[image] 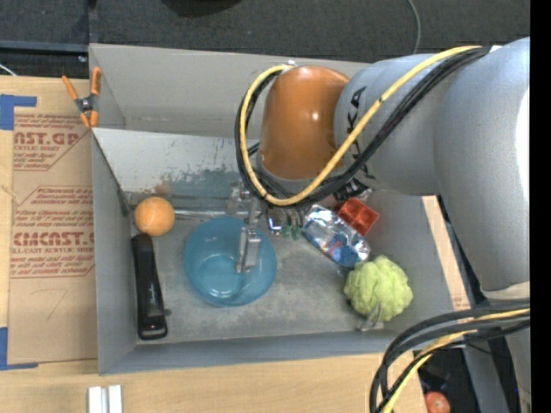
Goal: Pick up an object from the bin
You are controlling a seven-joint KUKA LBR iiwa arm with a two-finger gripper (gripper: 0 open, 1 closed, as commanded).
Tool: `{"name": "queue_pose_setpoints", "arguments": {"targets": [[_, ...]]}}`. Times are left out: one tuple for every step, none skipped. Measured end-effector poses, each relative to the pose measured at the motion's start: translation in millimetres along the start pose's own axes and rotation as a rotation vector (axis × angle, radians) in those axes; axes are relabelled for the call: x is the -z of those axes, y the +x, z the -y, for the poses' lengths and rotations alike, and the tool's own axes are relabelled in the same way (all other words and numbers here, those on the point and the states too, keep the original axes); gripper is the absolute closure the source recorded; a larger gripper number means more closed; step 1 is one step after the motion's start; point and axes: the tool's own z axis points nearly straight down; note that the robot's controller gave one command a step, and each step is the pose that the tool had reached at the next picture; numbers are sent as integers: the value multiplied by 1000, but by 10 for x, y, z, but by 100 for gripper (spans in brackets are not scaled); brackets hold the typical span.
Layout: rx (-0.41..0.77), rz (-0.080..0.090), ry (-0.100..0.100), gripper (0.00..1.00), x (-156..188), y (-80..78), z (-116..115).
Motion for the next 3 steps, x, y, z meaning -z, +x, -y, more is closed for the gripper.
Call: {"name": "queue_pose_setpoints", "arguments": {"targets": [[0, 0, 0, 0, 0, 0, 0], [-124, -2, 0, 0, -558, 253, 372], [-123, 3, -2, 0, -516, 319, 355]]}}
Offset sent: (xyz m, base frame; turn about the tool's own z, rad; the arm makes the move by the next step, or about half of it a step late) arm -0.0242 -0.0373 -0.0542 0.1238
